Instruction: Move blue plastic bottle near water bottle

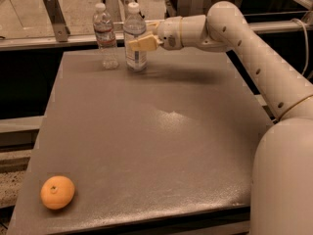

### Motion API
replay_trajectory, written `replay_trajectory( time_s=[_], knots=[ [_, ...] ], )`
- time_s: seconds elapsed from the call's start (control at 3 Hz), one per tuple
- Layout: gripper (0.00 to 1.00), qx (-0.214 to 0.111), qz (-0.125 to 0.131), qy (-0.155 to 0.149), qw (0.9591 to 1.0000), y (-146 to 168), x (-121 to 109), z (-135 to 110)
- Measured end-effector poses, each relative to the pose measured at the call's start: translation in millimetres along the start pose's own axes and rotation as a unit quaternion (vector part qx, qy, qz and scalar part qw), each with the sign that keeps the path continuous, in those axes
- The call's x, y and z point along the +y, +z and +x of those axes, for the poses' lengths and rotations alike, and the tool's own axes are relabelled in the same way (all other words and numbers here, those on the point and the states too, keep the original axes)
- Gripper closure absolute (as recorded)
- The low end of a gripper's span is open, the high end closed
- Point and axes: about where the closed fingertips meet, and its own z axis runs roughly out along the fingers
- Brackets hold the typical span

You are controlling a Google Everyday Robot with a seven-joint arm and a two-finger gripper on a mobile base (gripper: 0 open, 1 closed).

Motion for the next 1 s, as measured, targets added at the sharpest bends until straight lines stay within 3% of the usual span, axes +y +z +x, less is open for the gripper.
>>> replay_trajectory(
  time_s=[0.33, 0.67, 1.0],
  knots=[
    [0.13, 0.004, -0.002, 0.006, 1.0, 1.9, 2.0, 5.0],
    [0.0, 0.005, -0.001, 0.009, 0.9999, 0.1, 3.1, 8.3],
    [0.0, 0.008, 0.017, 0.004, 0.9998, -32.0, 1.5, 6.4]
  ],
)
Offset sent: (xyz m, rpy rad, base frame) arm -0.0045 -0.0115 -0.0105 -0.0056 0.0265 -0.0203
